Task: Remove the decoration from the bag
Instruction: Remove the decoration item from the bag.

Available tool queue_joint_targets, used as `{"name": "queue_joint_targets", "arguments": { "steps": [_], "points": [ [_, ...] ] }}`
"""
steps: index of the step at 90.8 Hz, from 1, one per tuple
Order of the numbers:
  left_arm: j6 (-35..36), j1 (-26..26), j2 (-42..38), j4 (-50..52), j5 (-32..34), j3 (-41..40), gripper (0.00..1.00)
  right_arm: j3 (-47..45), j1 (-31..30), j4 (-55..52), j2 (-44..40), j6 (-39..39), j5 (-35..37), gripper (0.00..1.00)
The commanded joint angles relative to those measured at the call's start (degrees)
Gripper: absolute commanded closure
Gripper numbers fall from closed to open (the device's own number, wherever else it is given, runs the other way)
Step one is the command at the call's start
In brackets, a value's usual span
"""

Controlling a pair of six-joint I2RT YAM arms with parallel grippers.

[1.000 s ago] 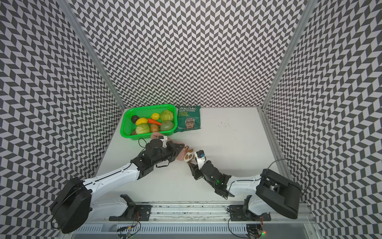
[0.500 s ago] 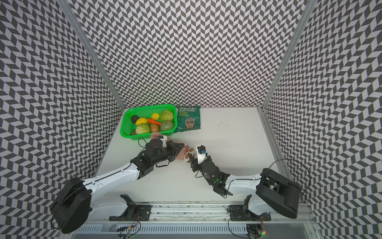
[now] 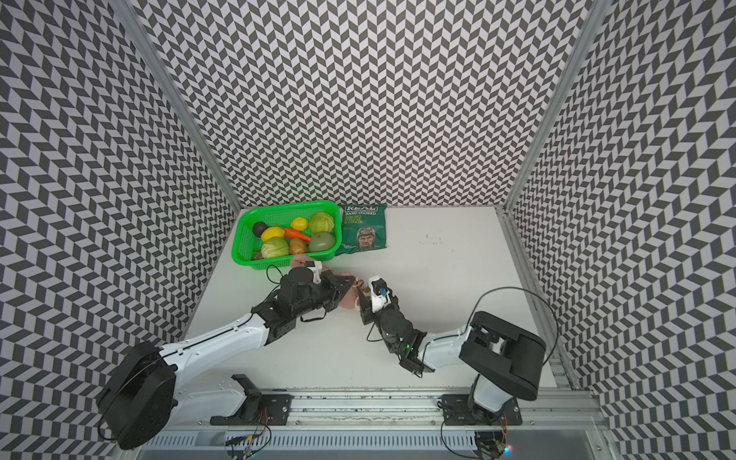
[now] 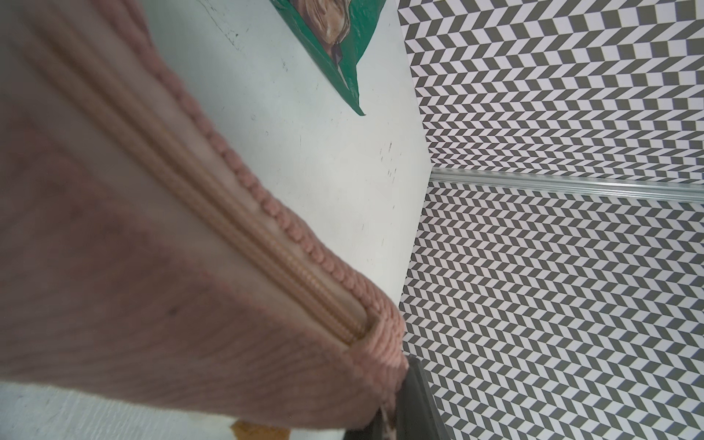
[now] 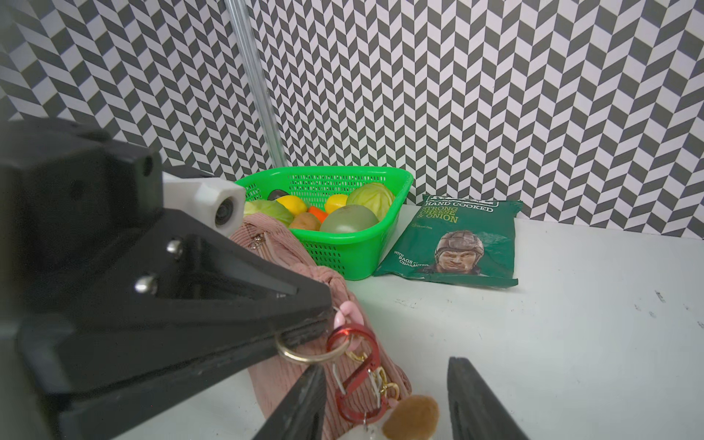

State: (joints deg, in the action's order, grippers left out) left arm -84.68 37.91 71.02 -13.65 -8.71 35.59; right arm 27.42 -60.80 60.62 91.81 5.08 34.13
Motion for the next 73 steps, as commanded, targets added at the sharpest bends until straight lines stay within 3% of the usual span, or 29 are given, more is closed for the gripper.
{"name": "queue_joint_targets", "arguments": {
  "steps": [1,47,73],
  "points": [
    [0.5,0.3,-1.1,-0.9,0.4,1.9,1.00,1.3,-0.5,4.6,1.6,-1.0,1.0,0.46],
    [0.4,0.3,-1.2,-0.9,0.5,2.0,1.00,4.1,-0.6,6.1,7.6,-3.6,3.3,0.50],
    [0.4,0.3,-1.2,-0.7,0.6,2.0,1.00,5.2,-0.6,5.9,9.6,-4.4,3.5,0.58]
  ]
}}
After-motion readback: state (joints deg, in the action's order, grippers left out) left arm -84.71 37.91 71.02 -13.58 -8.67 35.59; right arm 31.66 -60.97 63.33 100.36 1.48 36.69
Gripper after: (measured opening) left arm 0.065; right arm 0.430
